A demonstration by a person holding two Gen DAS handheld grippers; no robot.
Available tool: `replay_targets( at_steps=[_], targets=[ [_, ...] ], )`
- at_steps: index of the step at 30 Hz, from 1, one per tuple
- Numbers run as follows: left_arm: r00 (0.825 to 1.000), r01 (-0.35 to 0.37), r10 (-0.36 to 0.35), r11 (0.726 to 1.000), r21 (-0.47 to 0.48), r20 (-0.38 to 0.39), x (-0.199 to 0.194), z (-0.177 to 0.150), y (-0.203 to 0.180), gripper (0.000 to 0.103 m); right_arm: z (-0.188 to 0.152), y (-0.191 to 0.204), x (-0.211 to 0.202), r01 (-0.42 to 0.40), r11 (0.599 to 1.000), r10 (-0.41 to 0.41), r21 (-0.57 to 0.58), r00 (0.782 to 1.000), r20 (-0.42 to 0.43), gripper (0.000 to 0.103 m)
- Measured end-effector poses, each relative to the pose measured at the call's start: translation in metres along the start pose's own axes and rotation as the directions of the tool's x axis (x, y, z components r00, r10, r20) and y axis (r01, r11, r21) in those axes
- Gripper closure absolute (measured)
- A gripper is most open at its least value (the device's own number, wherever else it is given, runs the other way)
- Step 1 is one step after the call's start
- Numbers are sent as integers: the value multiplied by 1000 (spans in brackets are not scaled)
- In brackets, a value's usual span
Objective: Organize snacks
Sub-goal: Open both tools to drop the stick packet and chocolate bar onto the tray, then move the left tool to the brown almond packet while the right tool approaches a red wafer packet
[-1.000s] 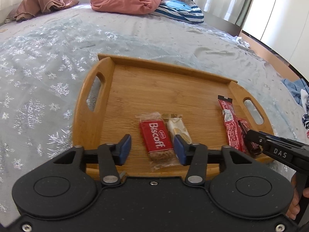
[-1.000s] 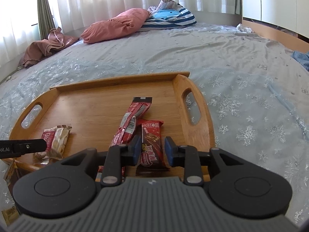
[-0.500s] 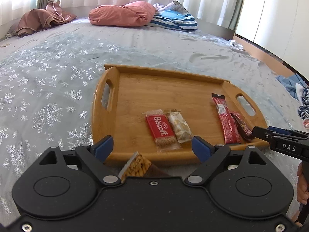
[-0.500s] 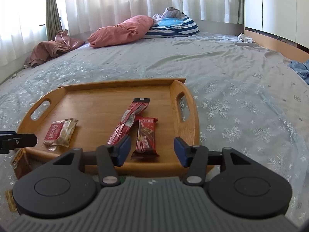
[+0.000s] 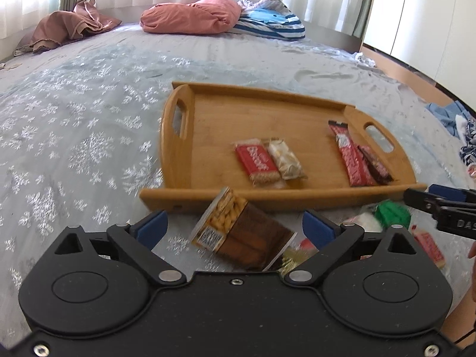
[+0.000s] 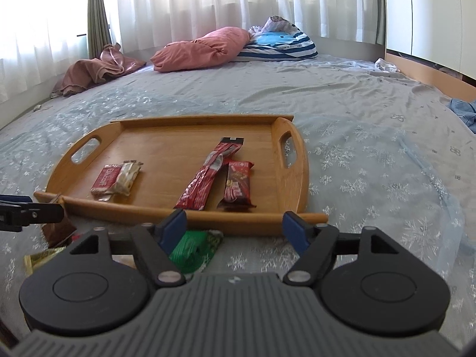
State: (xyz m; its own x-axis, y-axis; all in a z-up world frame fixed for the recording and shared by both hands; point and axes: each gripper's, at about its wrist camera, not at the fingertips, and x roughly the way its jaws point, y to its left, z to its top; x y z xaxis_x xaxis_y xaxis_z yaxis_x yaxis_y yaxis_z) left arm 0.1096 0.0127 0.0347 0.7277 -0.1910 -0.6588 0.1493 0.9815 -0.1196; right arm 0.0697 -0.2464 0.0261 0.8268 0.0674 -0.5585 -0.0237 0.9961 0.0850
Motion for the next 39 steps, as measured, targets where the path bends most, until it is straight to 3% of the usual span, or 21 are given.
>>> replay_targets(
  at_steps=[8,39],
  targets=[
    [1000,-3,3,1000,3,-18,4,-9,-1,5,-14,-1,-16,-7,1000,7,-6,1000,6,14],
    [999,-28,28,1000,-11,-18,20,-20,-3,3,-51,-7,-28,41,999,-40,30,999,-32,11]
  ],
)
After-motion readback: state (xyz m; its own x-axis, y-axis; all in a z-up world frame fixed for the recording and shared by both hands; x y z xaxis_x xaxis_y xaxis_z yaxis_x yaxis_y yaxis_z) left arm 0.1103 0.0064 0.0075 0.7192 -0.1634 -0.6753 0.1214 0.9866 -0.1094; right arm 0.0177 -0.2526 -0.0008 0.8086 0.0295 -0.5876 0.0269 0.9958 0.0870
